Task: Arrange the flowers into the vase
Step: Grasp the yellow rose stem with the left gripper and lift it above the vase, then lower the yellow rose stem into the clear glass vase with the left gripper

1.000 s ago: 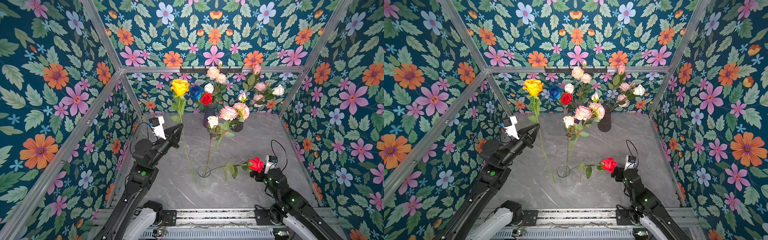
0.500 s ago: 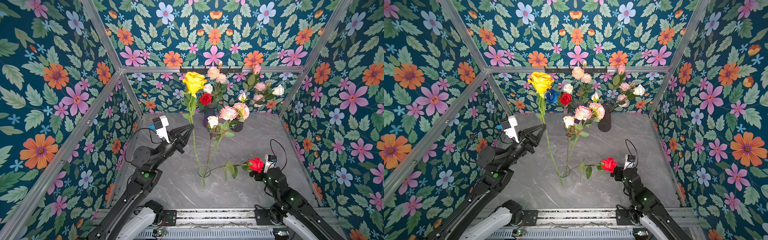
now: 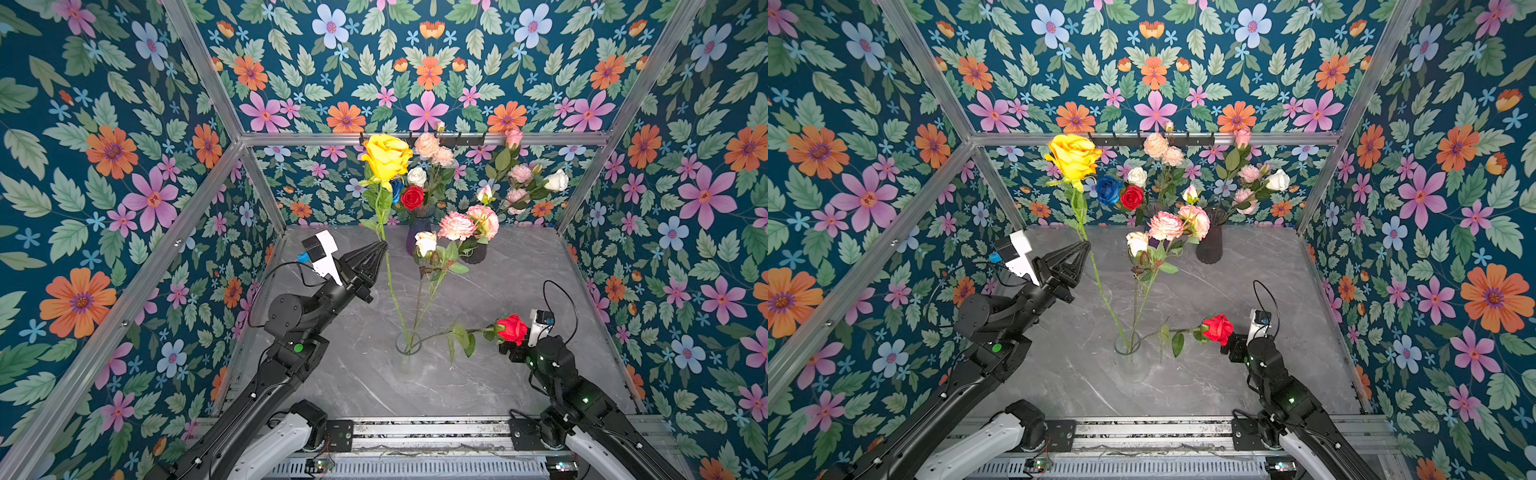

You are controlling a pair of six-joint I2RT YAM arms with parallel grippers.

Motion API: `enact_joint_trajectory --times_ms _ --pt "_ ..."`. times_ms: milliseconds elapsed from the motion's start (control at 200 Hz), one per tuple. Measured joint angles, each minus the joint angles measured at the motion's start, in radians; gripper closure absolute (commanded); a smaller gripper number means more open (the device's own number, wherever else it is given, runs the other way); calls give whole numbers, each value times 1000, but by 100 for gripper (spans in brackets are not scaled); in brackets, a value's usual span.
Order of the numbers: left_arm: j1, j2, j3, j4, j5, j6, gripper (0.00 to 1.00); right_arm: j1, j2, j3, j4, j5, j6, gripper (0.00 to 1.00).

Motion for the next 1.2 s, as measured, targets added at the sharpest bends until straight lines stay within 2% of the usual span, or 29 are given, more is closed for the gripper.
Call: enact_joint_trajectory --times_ms 265,580,970,1200 --pt "-33 -12 -51 136 -25 85 100 0 0 0 0 -3 0 7" --pt "-53 3 -83 167 -22 124 100 0 0 0 0 -3 0 7" --pt "-55 -45 -135 30 -44 79 100 0 -3 0 0 -3 0 7" --pt "-55 -8 -233 98 -58 -8 100 0 -3 0 0 -3 0 7"
